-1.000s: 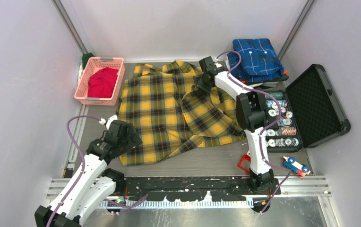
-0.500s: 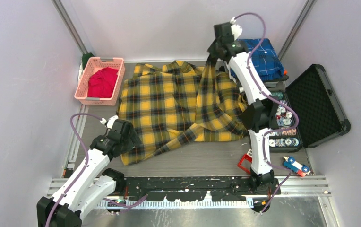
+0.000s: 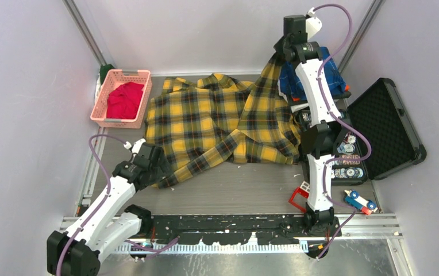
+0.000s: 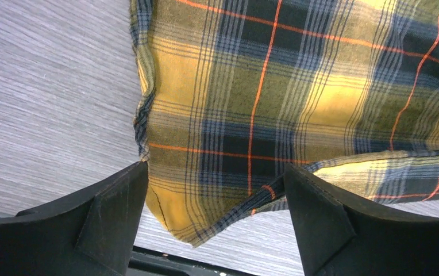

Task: Fold and stack the mixed laundry pile
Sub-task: Fold the shirt at the center of the board.

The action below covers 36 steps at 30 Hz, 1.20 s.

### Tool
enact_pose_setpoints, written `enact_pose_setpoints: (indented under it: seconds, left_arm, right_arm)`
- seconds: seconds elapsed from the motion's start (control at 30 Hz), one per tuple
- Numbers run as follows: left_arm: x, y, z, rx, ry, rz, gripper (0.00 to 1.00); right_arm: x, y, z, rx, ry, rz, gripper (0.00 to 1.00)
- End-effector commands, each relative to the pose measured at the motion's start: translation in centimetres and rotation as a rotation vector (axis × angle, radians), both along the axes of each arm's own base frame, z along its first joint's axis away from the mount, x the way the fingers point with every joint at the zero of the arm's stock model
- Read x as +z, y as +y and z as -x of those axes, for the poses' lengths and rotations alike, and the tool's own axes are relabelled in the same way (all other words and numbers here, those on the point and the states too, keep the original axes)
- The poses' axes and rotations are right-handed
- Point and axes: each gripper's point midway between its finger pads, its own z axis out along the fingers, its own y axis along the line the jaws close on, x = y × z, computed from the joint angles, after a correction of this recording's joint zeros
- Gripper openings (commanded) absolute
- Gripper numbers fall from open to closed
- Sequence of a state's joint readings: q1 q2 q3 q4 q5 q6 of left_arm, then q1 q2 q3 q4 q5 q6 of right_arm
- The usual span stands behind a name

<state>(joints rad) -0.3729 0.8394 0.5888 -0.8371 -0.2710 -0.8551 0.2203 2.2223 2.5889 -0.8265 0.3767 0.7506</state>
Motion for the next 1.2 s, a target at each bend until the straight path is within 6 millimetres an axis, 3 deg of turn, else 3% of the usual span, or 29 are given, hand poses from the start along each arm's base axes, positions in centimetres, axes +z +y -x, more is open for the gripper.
enact_pose_setpoints:
  seconds: [0.0, 0.17, 0.3, 0.5, 0.7, 0.87, 1.07, 1.17]
  left_arm:
    - [2.1, -0.2, -3.1, 0.012, -0.124, -0.009, 0.91]
    - [2.8, 0.5, -2.7, 0.023, -0.061, -0.059, 0.91]
    - [1.8, 0.5, -1.3, 0.046, 0.006, -0.049, 0.90]
    - [0.7, 0.8, 0.1, 0.089, 0.027, -0.027, 0.89]
    - [-0.9, -0.4, -0.3, 0.056, 0.066, 0.010, 0.89]
    - [-2.5, -0.7, -0.4, 0.048, 0.101, 0.003, 0.79]
    - [-1.6, -0.1, -1.2, 0.065, 0.043, -0.019, 0.66]
    - [-0.9, -0.4, -0.8, 0.059, 0.054, -0.002, 0.74]
  right_arm:
    - [0.9, 0.2, 0.0, 0.007, -0.046, -0.008, 0.01]
    - [-0.3, 0.4, 0.4, 0.028, 0.000, 0.003, 0.01]
    - [-0.3, 0.1, 0.7, 0.023, -0.002, 0.022, 0.01]
    - [0.4, -2.6, 0.0, -0.013, -0.014, -0.007, 0.01]
    - [0.1, -2.9, 0.1, -0.007, -0.006, -0.021, 0.01]
    - [-0.4, -2.8, 0.1, 0.000, 0.008, -0.020, 0.01]
    - [-0.5, -2.9, 0.3, 0.000, 0.010, -0.018, 0.01]
    - [-0.5, -2.9, 0.3, 0.000, 0.010, -0.015, 0.01]
